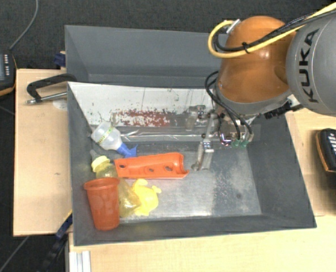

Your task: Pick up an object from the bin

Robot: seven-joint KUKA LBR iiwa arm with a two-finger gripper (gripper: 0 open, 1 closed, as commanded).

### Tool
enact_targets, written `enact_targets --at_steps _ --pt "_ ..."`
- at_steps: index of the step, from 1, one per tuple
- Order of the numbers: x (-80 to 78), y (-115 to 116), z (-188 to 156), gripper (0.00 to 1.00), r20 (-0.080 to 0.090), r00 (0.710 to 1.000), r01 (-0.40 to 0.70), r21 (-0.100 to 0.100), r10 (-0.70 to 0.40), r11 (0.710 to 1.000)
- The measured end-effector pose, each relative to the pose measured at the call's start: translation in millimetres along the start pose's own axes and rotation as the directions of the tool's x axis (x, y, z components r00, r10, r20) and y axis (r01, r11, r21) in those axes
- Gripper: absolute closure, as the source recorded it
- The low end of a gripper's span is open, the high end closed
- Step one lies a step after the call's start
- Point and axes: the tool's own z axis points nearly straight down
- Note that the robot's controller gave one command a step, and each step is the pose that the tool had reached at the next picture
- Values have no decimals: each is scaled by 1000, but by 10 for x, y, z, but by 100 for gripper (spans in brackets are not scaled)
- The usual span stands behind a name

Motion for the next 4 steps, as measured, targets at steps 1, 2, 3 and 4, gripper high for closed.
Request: enact_targets --at_steps 1,2,3,4 --pt "-96 120 443 0 5 1000 3 -1 -3 1000" --pt "-61 200 888 0 -2 997 -75 -1 75 997" --pt "-41 510 1331 0 3 994 -111 -2 111 994" --pt "-198 -184 1637 100 0 993 -119 -2 119 993"
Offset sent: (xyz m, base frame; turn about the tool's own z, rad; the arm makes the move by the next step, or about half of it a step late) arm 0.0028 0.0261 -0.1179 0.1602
